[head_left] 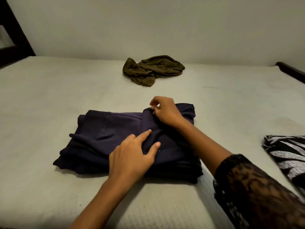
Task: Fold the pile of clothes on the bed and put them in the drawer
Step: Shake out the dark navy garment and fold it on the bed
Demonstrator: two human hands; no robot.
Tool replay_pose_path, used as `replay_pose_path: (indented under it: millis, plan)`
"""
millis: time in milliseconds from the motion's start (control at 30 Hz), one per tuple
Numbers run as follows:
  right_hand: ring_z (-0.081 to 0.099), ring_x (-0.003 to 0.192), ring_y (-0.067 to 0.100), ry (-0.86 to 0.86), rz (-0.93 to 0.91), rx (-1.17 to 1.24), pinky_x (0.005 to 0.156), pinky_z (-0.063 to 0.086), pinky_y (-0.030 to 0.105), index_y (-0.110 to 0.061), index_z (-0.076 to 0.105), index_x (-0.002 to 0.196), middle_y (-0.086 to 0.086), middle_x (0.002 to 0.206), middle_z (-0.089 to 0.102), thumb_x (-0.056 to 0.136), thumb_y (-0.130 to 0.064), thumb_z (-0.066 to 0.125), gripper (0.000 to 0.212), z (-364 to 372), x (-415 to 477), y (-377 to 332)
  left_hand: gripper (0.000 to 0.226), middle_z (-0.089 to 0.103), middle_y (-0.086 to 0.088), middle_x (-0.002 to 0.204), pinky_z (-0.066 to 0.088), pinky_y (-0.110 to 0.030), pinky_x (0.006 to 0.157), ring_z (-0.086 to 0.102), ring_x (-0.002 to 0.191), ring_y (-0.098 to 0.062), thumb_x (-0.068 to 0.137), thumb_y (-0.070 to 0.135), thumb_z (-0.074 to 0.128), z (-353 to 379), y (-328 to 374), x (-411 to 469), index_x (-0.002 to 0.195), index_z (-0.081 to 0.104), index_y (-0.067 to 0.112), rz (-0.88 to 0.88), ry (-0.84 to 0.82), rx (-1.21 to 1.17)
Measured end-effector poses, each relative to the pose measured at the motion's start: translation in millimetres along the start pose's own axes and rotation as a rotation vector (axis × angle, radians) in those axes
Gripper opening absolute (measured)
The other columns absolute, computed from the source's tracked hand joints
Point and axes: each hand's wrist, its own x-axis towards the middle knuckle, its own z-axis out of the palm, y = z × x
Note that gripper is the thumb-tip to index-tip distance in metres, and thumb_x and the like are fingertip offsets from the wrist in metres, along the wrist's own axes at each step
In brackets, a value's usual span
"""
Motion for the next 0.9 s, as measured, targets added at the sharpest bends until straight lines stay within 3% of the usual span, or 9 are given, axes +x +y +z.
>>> replay_pose_path:
  millis: [67, 167, 300, 400, 533, 700, 900]
  plan:
    - [0.060, 0.093, 0.019, 0.043, 0.039, 0.048, 0.084, 0.047, 0.025, -0.004, 0.064, 0.108, 0.010, 0.109, 0.064, 0.092, -0.001, 0.051, 0.021, -27, -21, 1, 0.053, 0.047, 0.007, 0.107, 0.042, -0.029, 0.076, 0.052, 0.105, -0.016, 0.085, 0.062, 0.045, -4, 3, 2, 0.135, 0.043, 0.043, 0.011, 0.035, 0.003]
    - [0.056, 0.085, 0.011, 0.082, 0.097, 0.028, 0.076, 0.038, 0.012, -0.006, 0.067, 0.101, 0.008, 0.104, 0.067, 0.088, 0.000, 0.055, 0.019, -53, -64, 13, 0.050, 0.046, -0.001, 0.129, 0.040, -0.035, 0.090, 0.044, 0.116, -0.022, 0.089, 0.053, 0.048, -2, 2, 7, 0.134, 0.050, 0.030, 0.079, 0.114, 0.027]
    - [0.060, 0.097, 0.019, -0.031, 0.133, -0.101, 0.078, 0.042, 0.017, -0.006, 0.068, 0.103, 0.008, 0.107, 0.065, 0.084, 0.006, 0.057, 0.025, -77, -122, 21, 0.049, 0.035, -0.008, 0.147, 0.027, -0.039, 0.107, 0.028, 0.135, -0.024, 0.092, 0.045, 0.050, 1, 8, 7, 0.134, 0.051, 0.021, 0.153, 0.075, -0.001]
    - [0.057, 0.105, 0.018, -0.196, 0.121, -0.134, 0.079, 0.041, 0.016, -0.008, 0.062, 0.116, 0.006, 0.117, 0.060, 0.082, 0.010, 0.053, 0.039, -84, -151, 22, 0.050, 0.023, -0.008, 0.154, 0.018, -0.038, 0.113, 0.013, 0.143, -0.024, 0.094, 0.045, 0.046, 2, 15, 9, 0.139, 0.044, 0.022, 0.192, 0.013, -0.002]
    - [0.058, 0.102, 0.020, -0.163, 0.091, -0.143, 0.084, 0.046, 0.023, -0.009, 0.056, 0.123, 0.007, 0.121, 0.060, 0.089, -0.004, 0.056, 0.034, -69, -166, 32, 0.056, 0.013, -0.006, 0.157, 0.009, -0.040, 0.116, 0.001, 0.145, -0.024, 0.095, 0.046, 0.042, 1, 24, 18, 0.145, 0.033, 0.024, 0.235, -0.081, 0.010]
    - [0.062, 0.085, 0.024, 0.017, 0.125, -0.104, 0.075, 0.049, 0.030, -0.003, 0.063, 0.099, 0.012, 0.098, 0.067, 0.091, -0.010, 0.055, 0.014, -61, -171, 39, 0.056, 0.004, -0.004, 0.158, -0.003, -0.042, 0.116, -0.010, 0.145, -0.025, 0.097, 0.050, 0.031, 10, 37, 32, 0.148, 0.022, 0.029, 0.307, -0.175, 0.085]
    - [0.056, 0.074, 0.025, -0.006, 0.080, -0.219, 0.062, 0.042, 0.029, -0.006, 0.056, 0.091, 0.008, 0.086, 0.062, 0.095, -0.020, 0.050, 0.016, -64, -174, 34, 0.053, -0.003, 0.001, 0.158, -0.008, -0.049, 0.116, -0.015, 0.144, -0.026, 0.095, 0.058, 0.012, 16, 49, 57, 0.146, 0.009, 0.044, 0.301, -0.317, 0.213]
